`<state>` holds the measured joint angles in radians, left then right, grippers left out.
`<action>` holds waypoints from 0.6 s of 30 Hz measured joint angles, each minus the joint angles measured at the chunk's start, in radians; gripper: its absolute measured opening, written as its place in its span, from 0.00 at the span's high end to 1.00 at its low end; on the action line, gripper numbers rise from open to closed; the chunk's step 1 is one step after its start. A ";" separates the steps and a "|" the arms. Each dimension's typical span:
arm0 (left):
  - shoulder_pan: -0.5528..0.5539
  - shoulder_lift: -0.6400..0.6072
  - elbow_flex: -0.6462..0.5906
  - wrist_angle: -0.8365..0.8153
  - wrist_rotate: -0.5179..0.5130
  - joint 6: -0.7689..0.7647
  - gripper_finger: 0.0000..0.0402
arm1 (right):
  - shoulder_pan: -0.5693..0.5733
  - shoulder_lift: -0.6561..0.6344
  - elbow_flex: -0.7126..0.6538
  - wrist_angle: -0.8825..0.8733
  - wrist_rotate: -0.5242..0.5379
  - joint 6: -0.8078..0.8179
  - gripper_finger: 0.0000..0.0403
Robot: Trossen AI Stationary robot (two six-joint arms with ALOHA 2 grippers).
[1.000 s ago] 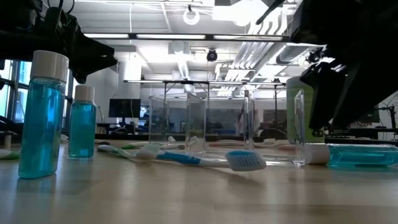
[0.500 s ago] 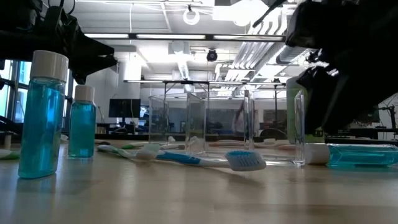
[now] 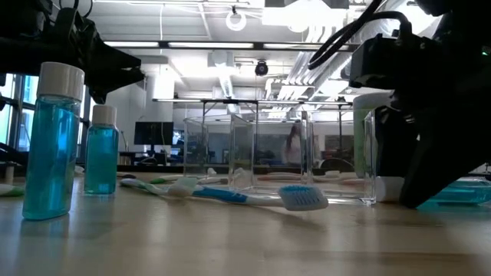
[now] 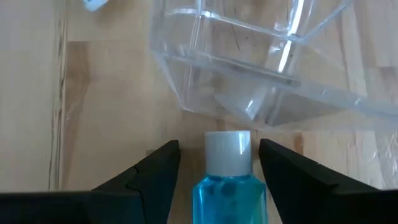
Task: Pick & Place toothbrushing station
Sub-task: Put the blue mouthwash into the transparent organizer
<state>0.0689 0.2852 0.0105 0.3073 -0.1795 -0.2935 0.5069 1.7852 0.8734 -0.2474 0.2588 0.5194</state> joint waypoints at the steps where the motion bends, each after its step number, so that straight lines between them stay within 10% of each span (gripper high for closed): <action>1: 0.000 0.000 0.000 0.000 0.000 0.000 0.54 | -0.004 0.005 0.000 0.000 -0.006 0.000 0.48; 11: 0.000 0.000 0.000 0.000 0.004 -0.012 0.54 | -0.001 0.013 0.001 0.001 0.011 -0.079 0.78; 18: 0.000 0.000 0.000 0.000 0.007 -0.014 0.54 | 0.003 0.001 -0.001 -0.002 0.009 -0.071 0.78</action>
<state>0.0689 0.2852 0.0105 0.3069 -0.1723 -0.3080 0.5104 1.7865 0.8726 -0.2489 0.2681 0.4481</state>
